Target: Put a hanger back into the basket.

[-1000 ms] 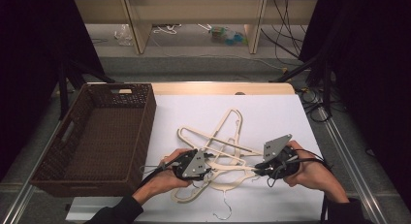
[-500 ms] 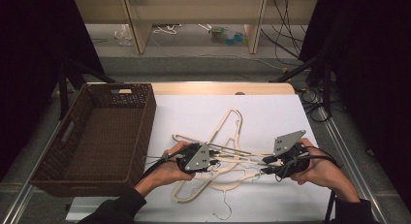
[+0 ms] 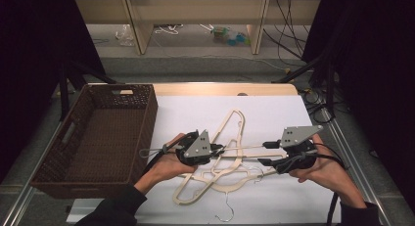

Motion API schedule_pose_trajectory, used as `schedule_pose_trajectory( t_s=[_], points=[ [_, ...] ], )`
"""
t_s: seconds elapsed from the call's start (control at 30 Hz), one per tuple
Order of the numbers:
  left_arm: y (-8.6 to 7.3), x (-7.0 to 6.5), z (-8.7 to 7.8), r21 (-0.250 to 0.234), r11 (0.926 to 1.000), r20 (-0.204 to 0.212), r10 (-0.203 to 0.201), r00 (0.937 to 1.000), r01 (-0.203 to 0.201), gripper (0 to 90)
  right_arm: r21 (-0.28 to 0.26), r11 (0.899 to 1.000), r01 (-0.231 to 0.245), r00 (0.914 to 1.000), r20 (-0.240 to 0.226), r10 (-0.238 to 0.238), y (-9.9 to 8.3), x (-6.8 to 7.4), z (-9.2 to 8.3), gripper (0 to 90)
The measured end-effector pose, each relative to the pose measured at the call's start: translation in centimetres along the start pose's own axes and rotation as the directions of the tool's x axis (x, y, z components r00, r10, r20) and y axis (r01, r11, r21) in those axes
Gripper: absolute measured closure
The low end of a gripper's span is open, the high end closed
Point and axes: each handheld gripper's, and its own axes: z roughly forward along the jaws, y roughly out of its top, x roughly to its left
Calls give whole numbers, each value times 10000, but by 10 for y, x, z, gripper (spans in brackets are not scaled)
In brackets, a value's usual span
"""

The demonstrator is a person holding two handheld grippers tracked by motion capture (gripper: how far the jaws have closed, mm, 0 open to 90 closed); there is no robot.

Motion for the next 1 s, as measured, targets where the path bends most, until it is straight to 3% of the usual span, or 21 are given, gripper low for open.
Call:
schedule_pose_trajectory(
  t_s=[0.03,0.07,0.2,0.3,0.37,0.47,0.53,0.73,0.77,0.8,0.9,1.0],
  points=[
    [2,2,-2,12,10000,-59,19,10000,-19,820,-143,9999,-34,10000,22,34,1,0,-1,442],
    [3,3,-5,-93,9995,-73,-286,9996,285,818,-296,9995,-78,10000,39,79,2,0,-2,443],
    [10,10,-14,-441,9957,-209,-821,9964,811,850,-397,9992,7,10000,-71,-10,7,6,-4,433],
    [17,16,-22,-806,9831,-147,-1658,9861,1641,856,-420,9991,105,9999,-81,-108,10,9,-2,429],
    [20,18,-26,-922,9808,-188,-1741,9845,1717,856,-404,9992,22,9999,-116,-27,10,10,-1,430],
    [22,20,-28,-953,9693,-186,-2293,9732,2266,856,-322,9995,-76,9997,-233,68,7,10,0,429],
    [22,21,-29,-749,9572,-24,-2805,9598,2795,856,-205,9995,-232,9994,-248,227,5,11,1,433],
    [21,24,-35,-517,9345,-24,-3529,9357,3523,856,-72,9991,-418,9982,-426,414,-6,18,3,425],
    [21,26,-38,-394,9260,-26,-3759,9267,3755,856,-126,9987,-501,9979,-410,496,-8,19,4,420],
    [21,28,-40,-355,9211,14,-3880,9217,3878,856,-96,9980,-626,9971,-451,621,-13,21,5,409],
    [21,31,-48,-315,8918,54,-4514,8923,4514,856,-111,9974,-708,9967,-400,703,-17,25,7,391],
    [24,32,-60,-396,8761,55,-4806,8769,4804,856,-243,9963,-830,9960,-360,821,-23,30,12,369]
  ],
)
